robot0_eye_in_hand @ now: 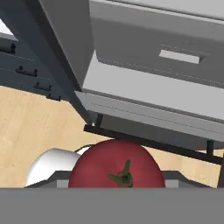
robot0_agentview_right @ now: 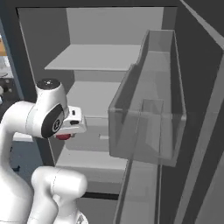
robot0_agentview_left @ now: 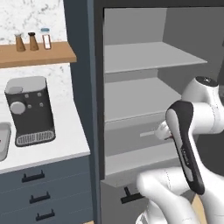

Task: Place one tomato and one fish in each tupperware on the nearby counter, to pack two identical lunches.

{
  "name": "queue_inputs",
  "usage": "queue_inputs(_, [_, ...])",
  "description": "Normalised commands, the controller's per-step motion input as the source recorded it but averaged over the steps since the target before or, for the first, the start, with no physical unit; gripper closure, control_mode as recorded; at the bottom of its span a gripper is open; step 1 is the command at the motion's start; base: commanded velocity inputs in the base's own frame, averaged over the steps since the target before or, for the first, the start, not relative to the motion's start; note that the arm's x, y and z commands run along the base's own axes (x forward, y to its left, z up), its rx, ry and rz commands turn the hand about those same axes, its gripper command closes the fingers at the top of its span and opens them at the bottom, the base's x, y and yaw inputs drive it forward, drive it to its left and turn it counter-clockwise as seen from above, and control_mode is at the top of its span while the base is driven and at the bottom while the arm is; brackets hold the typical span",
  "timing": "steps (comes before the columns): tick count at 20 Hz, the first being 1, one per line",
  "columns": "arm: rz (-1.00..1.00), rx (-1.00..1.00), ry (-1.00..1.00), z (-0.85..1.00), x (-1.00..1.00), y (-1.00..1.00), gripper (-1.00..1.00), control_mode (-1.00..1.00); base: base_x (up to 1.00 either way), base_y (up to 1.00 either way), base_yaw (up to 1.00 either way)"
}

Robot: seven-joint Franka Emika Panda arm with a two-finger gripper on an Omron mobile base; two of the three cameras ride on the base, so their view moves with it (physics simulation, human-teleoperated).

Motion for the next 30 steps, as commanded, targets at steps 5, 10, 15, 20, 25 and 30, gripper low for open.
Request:
queue_inputs(5, [0.00, 0.00, 0.00, 0.00, 0.00, 0.00, 1.00, 1.00, -0.78, 0.79, 0.00])
queue_inputs(10, [0.00, 0.00, 0.00, 0.00, 0.00, 0.00, 1.00, 1.00, -0.37, 1.00, 0.00])
queue_inputs(15, [0.00, 0.00, 0.00, 0.00, 0.00, 0.00, 1.00, 1.00, -0.11, 1.00, 0.00])
queue_inputs(20, [0.00, 0.00, 0.00, 0.00, 0.00, 0.00, 1.00, 1.00, -0.02, 1.00, 0.00])
queue_inputs(25, [0.00, 0.00, 0.00, 0.00, 0.00, 0.00, 1.00, 1.00, -0.02, 1.00, 0.12])
queue_inputs(30, [0.00, 0.00, 0.00, 0.00, 0.00, 0.00, 1.00, 1.00, 0.13, 1.00, 0.31])
